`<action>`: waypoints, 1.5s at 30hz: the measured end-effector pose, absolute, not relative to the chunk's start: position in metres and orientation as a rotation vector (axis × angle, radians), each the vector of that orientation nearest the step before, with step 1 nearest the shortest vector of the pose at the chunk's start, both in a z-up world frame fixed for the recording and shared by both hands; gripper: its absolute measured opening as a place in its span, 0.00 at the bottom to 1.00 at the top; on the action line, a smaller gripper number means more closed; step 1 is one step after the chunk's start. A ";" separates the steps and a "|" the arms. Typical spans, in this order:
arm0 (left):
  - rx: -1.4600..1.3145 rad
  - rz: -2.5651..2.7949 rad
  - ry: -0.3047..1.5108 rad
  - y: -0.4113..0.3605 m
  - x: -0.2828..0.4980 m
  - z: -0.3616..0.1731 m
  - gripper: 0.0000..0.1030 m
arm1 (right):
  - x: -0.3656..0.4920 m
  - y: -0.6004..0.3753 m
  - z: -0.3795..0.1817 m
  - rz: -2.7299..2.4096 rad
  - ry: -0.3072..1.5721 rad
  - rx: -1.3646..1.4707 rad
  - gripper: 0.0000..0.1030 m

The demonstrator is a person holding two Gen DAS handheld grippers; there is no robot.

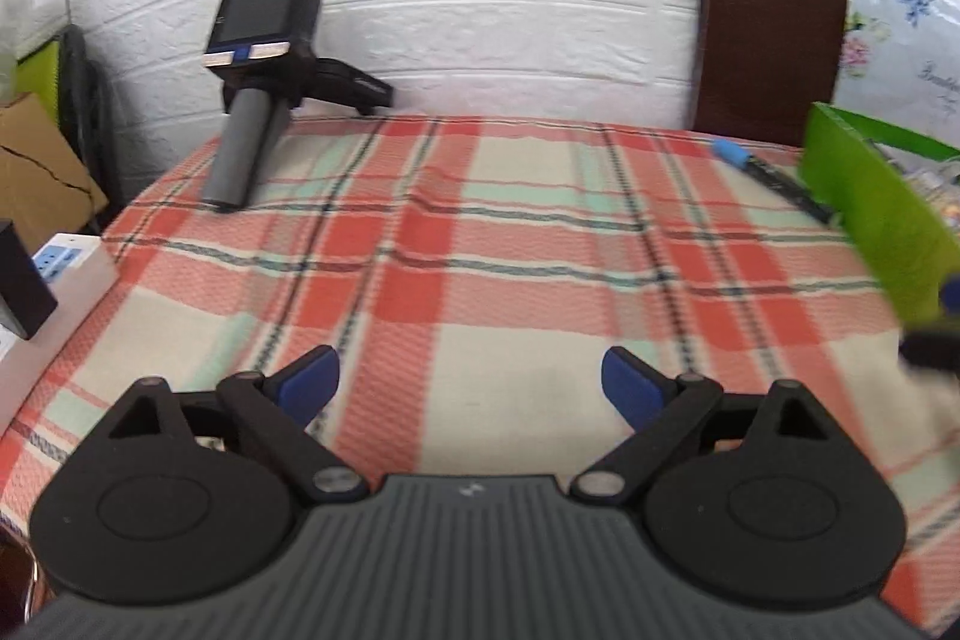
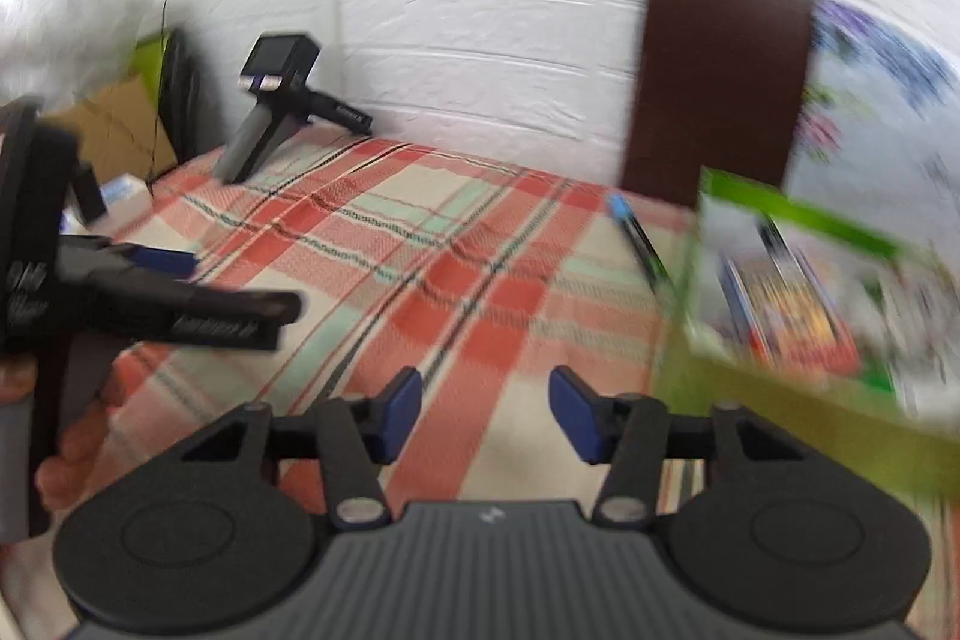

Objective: Organize objects

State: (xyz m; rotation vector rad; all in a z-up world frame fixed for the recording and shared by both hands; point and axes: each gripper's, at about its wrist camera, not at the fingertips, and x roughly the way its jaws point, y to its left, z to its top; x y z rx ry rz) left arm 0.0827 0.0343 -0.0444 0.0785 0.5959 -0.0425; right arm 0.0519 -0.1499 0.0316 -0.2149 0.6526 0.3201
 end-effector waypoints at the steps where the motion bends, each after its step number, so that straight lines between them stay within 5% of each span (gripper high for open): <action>1: 0.086 -0.033 0.584 0.038 0.085 -0.051 0.93 | 0.073 -0.148 0.035 0.316 0.661 -0.252 0.44; 9: 0.002 -0.079 0.565 0.047 0.089 -0.058 0.93 | 0.266 -0.138 0.026 0.165 0.940 -0.396 0.45; 17: -0.098 -0.080 0.582 0.058 0.097 -0.062 0.93 | 0.329 -0.144 -0.006 0.139 1.055 -0.479 0.56; 18: -0.102 -0.079 0.584 0.058 0.097 -0.062 0.93 | 0.329 -0.144 -0.006 0.161 1.071 -0.469 0.52; 19: -0.105 -0.078 0.585 0.058 0.098 -0.062 0.93 | 0.329 -0.147 -0.006 0.188 1.091 -0.427 0.36; 20: -0.107 -0.078 0.586 0.059 0.098 -0.062 0.93 | 0.328 -0.148 -0.006 0.211 1.103 -0.404 0.22; 21: -0.107 -0.078 0.586 0.059 0.099 -0.062 0.93 | 0.324 -0.148 -0.008 0.215 1.098 -0.409 0.21; 38: -0.086 -0.069 0.587 0.057 0.099 -0.063 0.93 | 0.131 -0.126 -0.013 0.505 0.986 -0.202 0.20; 40: -0.081 -0.069 0.588 0.056 0.099 -0.063 0.93 | 0.100 -0.122 -0.011 0.556 0.959 -0.189 0.24; 43: -0.071 -0.067 0.590 0.055 0.100 -0.064 0.94 | 0.069 -0.123 -0.001 0.534 0.892 -0.141 0.46; 45: -0.063 -0.064 0.592 0.054 0.100 -0.064 0.94 | 0.047 -0.132 0.002 0.496 0.849 -0.116 0.46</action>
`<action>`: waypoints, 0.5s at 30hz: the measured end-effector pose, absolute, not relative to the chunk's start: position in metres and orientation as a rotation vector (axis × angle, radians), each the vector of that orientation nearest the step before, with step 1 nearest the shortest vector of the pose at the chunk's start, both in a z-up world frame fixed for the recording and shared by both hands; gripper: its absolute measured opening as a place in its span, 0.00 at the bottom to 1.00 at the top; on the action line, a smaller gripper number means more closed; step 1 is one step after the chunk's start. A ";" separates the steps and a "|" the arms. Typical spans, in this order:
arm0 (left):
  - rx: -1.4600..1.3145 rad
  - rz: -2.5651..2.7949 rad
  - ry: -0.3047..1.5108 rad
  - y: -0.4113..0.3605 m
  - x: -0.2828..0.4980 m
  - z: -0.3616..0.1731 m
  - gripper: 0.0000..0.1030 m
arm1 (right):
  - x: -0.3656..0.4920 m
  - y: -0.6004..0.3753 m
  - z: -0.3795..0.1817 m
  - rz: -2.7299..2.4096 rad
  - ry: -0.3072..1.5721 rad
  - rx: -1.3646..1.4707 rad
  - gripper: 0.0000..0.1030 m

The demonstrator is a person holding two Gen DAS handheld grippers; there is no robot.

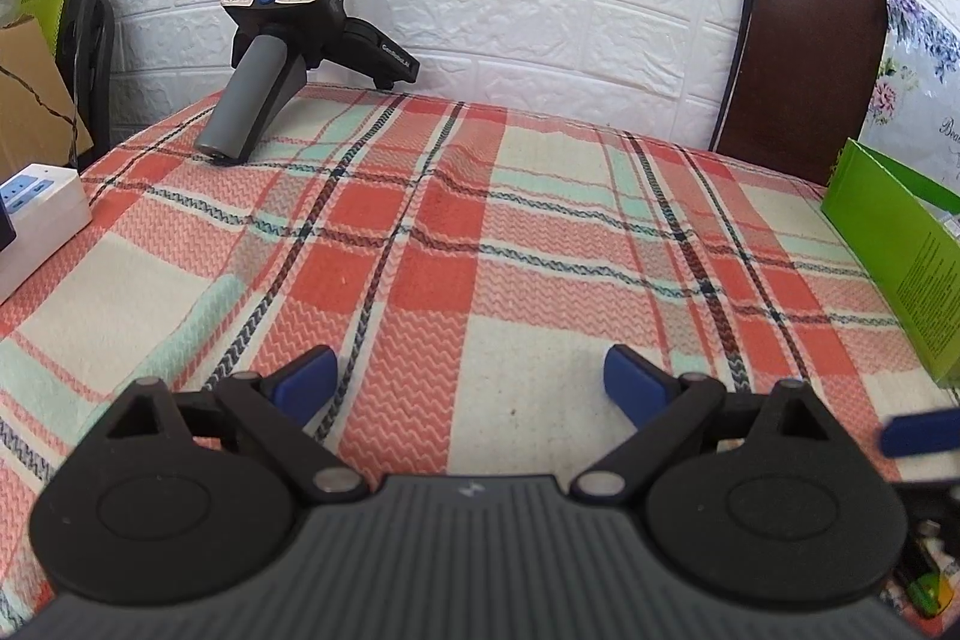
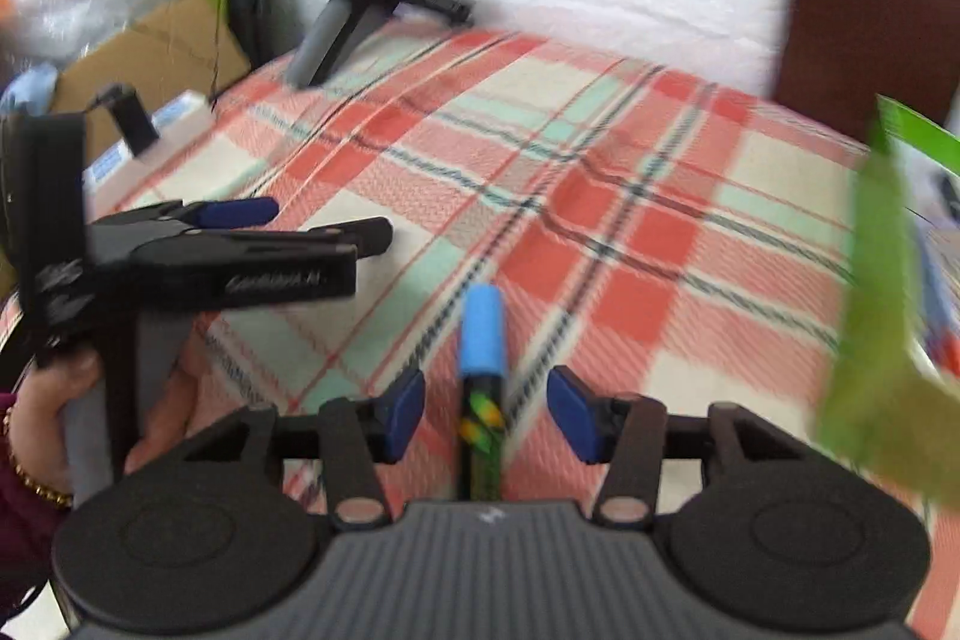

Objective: Organize objects

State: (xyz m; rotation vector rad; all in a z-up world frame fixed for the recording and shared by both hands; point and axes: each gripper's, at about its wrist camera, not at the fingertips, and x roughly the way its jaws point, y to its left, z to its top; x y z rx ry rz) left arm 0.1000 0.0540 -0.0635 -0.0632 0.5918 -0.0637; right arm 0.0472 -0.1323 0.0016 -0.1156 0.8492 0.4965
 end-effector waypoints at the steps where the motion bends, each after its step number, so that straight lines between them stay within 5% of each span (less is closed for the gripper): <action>1: -0.061 -0.063 0.593 0.054 0.100 -0.064 0.95 | 0.036 -0.138 0.002 0.485 0.830 -0.111 0.46; 13: -0.163 -0.069 0.680 0.055 0.067 -0.037 0.96 | -0.004 -0.149 -0.011 0.475 0.780 -0.154 0.46; 15: -0.244 -0.142 0.707 0.049 0.055 -0.026 0.94 | 0.004 -0.146 -0.016 0.486 0.801 -0.138 0.37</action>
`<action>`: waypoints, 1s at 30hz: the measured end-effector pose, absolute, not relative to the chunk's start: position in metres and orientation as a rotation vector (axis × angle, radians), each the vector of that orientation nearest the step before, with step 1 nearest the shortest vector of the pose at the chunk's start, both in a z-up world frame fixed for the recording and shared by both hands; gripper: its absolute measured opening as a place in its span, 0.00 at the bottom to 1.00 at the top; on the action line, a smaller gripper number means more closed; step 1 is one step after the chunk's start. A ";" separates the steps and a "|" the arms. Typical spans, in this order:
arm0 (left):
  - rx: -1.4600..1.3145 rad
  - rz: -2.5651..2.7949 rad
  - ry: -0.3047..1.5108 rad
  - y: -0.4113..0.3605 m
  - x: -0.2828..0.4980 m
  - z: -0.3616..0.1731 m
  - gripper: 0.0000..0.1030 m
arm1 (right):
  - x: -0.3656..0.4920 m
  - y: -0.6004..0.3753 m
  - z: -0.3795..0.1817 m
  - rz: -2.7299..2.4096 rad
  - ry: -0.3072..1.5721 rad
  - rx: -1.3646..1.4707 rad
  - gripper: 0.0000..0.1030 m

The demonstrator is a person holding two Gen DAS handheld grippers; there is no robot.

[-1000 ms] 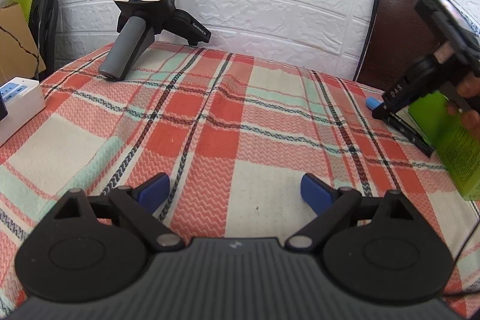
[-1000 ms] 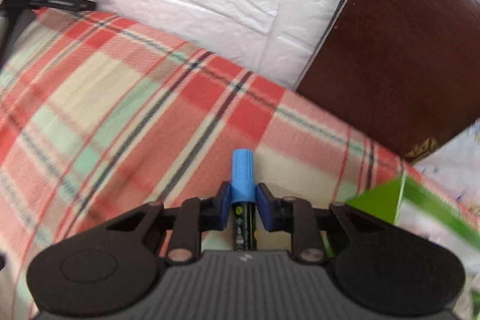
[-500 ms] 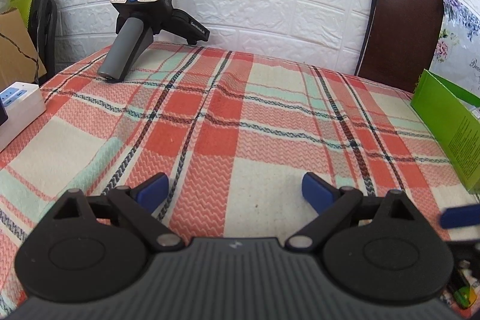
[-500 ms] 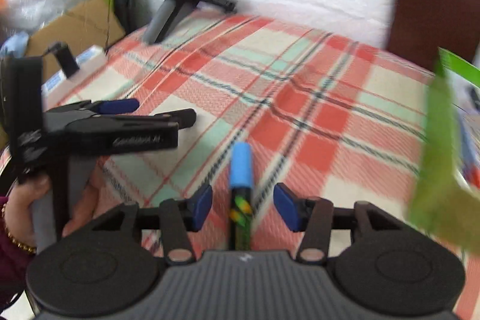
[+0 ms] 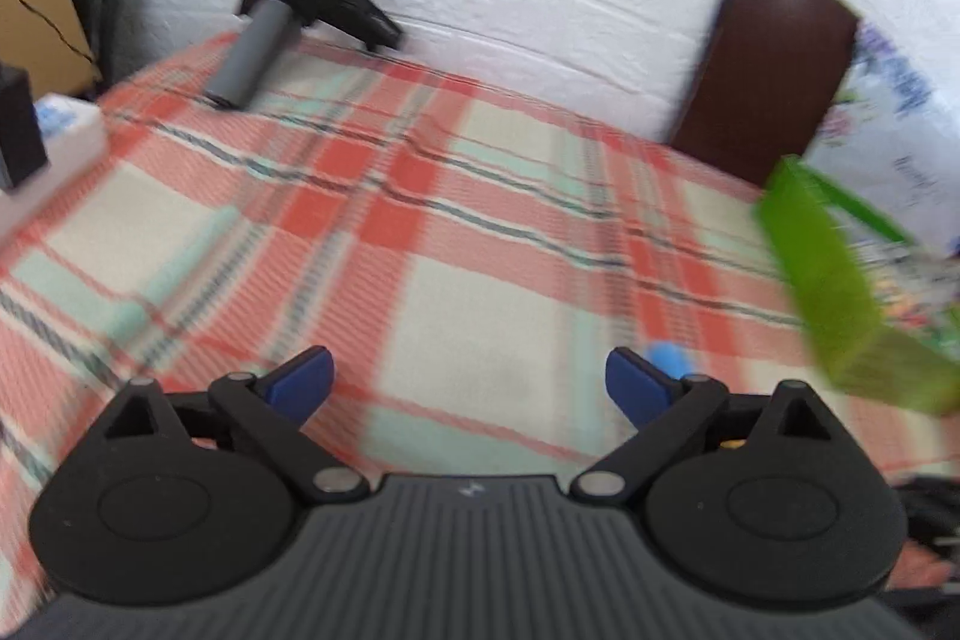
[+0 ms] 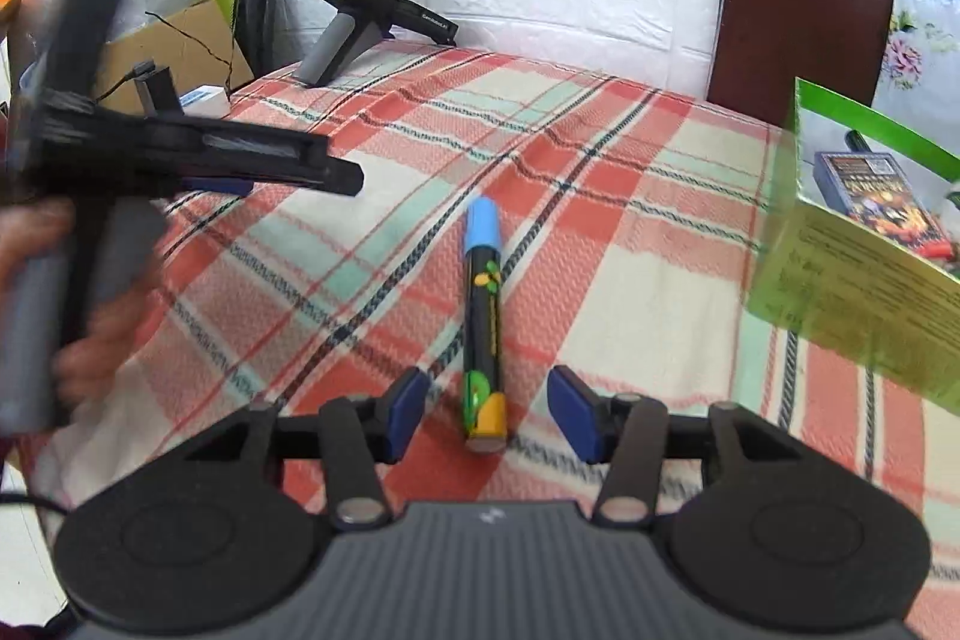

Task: Organize objects
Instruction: 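Grasp the blue-capped marker with the left tool, then lower the blue-capped marker into the green box and open the left tool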

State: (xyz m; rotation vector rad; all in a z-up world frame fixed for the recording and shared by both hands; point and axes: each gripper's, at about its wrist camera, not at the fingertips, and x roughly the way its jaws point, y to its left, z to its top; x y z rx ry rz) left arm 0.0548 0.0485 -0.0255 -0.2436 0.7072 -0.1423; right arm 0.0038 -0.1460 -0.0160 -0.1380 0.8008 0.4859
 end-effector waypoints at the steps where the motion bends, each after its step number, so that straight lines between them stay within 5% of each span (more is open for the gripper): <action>1: -0.270 -0.174 0.728 0.042 0.052 -0.022 0.94 | 0.004 -0.145 -0.018 0.486 0.798 -0.123 0.19; 8: -0.250 -0.359 0.930 -0.028 0.054 -0.035 0.82 | 0.002 -0.187 -0.019 0.565 0.867 0.302 0.17; 9: -0.231 -0.372 0.926 -0.035 0.053 -0.034 0.73 | -0.004 -0.190 -0.016 0.579 0.849 0.309 0.17; 10: -0.208 -0.417 0.947 -0.045 0.053 -0.034 0.48 | -0.009 -0.191 -0.013 0.581 0.830 0.295 0.17; 11: -0.187 -0.432 0.963 -0.053 0.053 -0.034 0.34 | -0.012 -0.191 -0.009 0.568 0.812 0.266 0.17; 13: -0.168 -0.450 0.955 -0.064 0.052 -0.028 0.27 | -0.016 -0.194 -0.004 0.548 0.777 0.242 0.17; 27: 0.046 -0.635 0.728 -0.201 0.084 0.060 0.23 | 0.009 -0.289 0.044 0.305 0.443 0.233 0.17; 30: 0.108 -0.591 0.703 -0.237 0.103 0.065 0.46 | 0.032 -0.312 0.045 0.199 0.381 0.190 0.18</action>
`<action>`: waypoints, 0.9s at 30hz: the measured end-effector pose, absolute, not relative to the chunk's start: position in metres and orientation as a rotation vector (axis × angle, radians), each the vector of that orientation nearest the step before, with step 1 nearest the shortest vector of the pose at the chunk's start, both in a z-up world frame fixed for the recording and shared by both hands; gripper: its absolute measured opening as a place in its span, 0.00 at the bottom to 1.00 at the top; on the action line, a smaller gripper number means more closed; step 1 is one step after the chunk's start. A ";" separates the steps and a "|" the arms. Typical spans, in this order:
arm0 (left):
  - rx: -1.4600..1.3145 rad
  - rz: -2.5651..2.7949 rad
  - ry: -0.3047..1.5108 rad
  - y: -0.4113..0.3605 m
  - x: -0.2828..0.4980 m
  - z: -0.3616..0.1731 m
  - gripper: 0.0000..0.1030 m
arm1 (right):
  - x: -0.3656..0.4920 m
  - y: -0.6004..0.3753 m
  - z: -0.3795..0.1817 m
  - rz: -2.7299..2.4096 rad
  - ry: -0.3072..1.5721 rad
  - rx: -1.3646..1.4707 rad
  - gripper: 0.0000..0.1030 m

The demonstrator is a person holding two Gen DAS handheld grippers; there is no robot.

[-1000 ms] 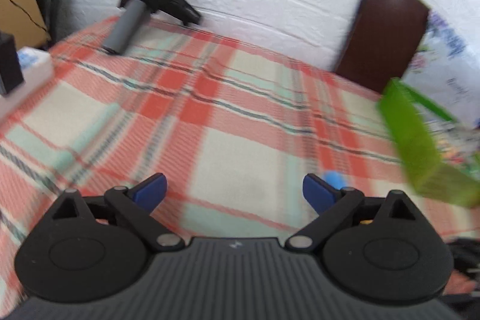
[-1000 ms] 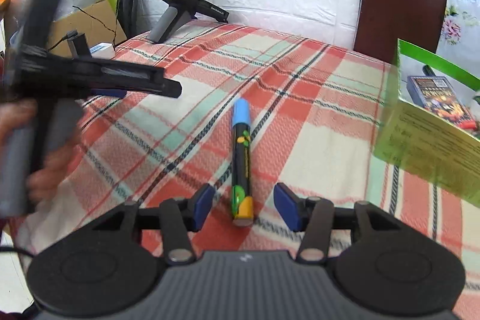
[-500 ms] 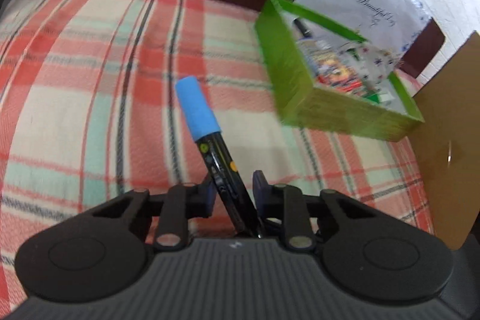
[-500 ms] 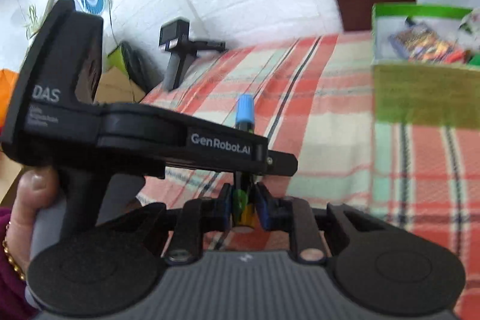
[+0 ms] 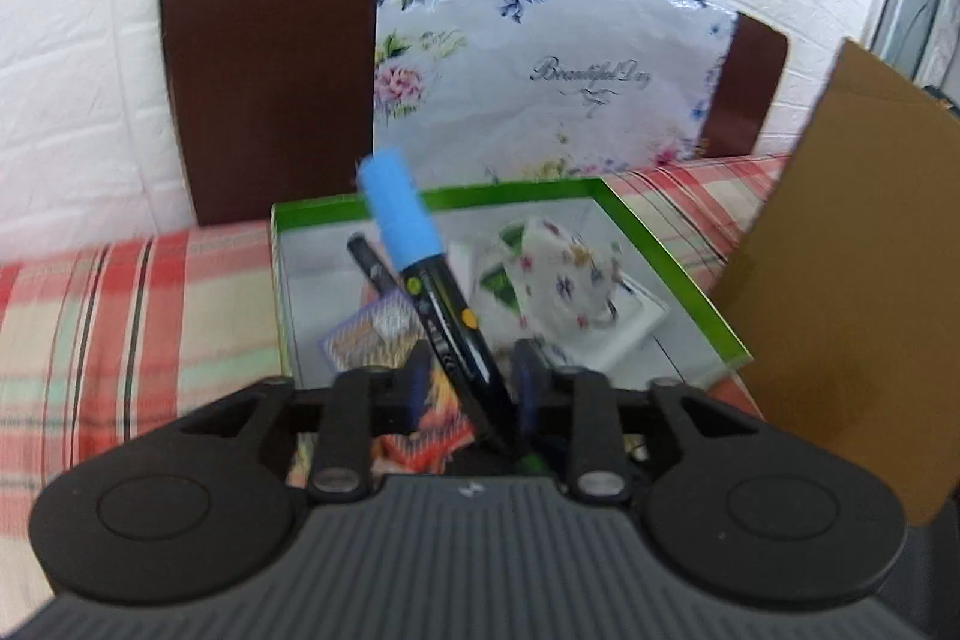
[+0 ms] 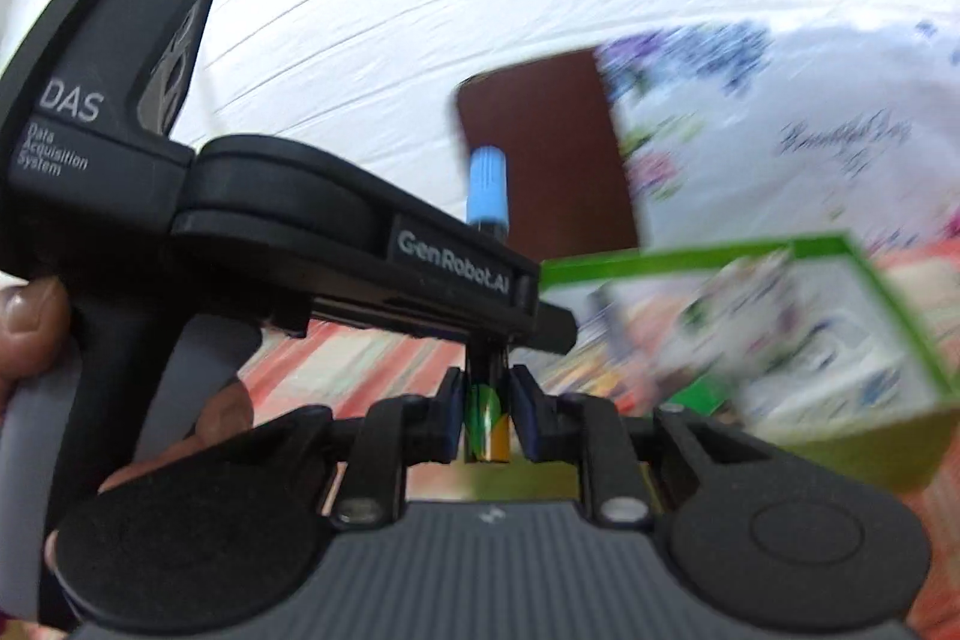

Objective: Organize objects

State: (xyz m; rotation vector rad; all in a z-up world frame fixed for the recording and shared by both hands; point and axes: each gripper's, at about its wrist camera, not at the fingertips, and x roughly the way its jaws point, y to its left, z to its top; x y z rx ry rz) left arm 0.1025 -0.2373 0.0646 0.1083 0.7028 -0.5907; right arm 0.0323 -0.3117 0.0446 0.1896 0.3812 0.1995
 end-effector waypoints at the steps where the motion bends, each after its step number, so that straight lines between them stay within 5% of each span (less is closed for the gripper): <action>1: 0.135 -0.544 0.685 -0.248 0.109 0.065 0.58 | 0.042 -0.316 0.040 0.149 0.360 0.164 0.23; 3: 0.224 -0.437 0.660 -0.264 0.117 0.062 0.58 | 0.060 -0.325 0.029 0.045 0.375 0.125 0.45; 8: 0.290 -0.380 0.659 -0.261 0.111 0.052 0.69 | 0.051 -0.353 0.015 0.028 0.376 0.250 0.44; 15: 0.309 -0.322 0.702 -0.252 0.089 0.049 0.70 | -0.002 -0.365 0.010 0.002 0.373 0.347 0.51; 22: 0.306 -0.335 0.692 -0.232 0.047 0.045 0.85 | -0.045 -0.372 0.019 0.002 0.400 0.410 0.56; 27: 0.316 -0.342 0.690 -0.214 0.019 0.038 0.91 | -0.066 -0.372 0.020 -0.012 0.406 0.440 0.69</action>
